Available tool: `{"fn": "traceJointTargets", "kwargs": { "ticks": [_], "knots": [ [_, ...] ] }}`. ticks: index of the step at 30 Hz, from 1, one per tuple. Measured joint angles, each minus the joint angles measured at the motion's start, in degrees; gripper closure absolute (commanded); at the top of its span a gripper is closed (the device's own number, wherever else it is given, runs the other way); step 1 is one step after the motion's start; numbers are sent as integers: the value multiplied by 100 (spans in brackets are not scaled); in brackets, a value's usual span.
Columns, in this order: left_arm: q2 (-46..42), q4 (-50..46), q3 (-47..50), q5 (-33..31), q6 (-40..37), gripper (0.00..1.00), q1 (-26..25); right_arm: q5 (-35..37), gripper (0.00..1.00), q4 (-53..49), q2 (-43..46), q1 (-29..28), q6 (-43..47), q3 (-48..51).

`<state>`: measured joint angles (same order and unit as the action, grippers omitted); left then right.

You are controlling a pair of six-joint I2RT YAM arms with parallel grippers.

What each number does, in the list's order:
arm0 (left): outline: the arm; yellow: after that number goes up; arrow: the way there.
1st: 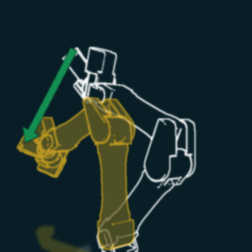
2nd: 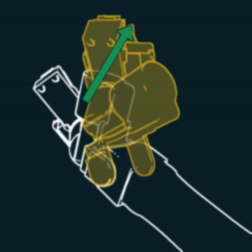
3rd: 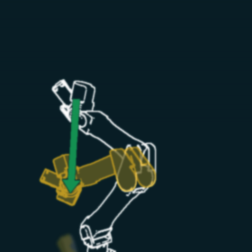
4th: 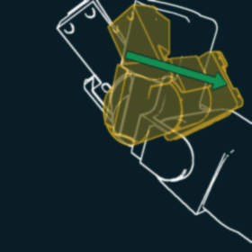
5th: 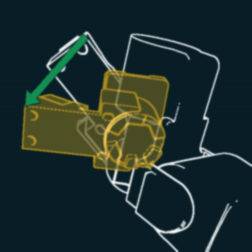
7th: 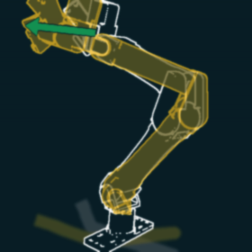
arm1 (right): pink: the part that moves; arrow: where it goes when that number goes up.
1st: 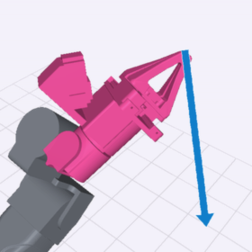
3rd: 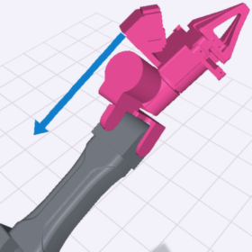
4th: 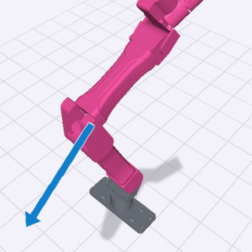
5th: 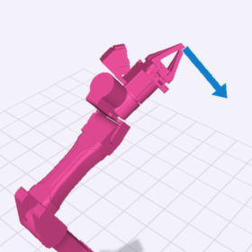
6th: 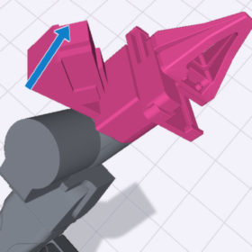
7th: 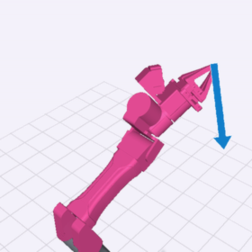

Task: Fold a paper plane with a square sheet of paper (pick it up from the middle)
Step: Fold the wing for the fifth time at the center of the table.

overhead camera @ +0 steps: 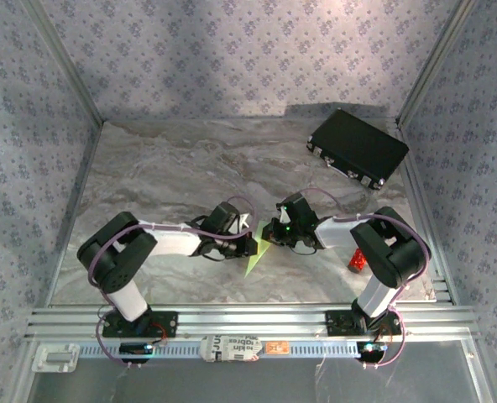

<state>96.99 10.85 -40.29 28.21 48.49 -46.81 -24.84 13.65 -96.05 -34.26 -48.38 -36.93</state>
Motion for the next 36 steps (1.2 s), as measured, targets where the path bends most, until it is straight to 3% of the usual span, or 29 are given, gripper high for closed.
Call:
{"fn": "traceJointTargets", "kwargs": {
  "ticks": [20,29,36],
  "knots": [
    [205,527,216,116,28,100,33,-48,91,-293,529,85,179,-9],
    [205,527,216,114,66,100,33,-59,93,-232,656,-92,144,531],
    [208,527,216,114,66,100,33,-44,93,-122,632,127,101,573]
  ]
}}
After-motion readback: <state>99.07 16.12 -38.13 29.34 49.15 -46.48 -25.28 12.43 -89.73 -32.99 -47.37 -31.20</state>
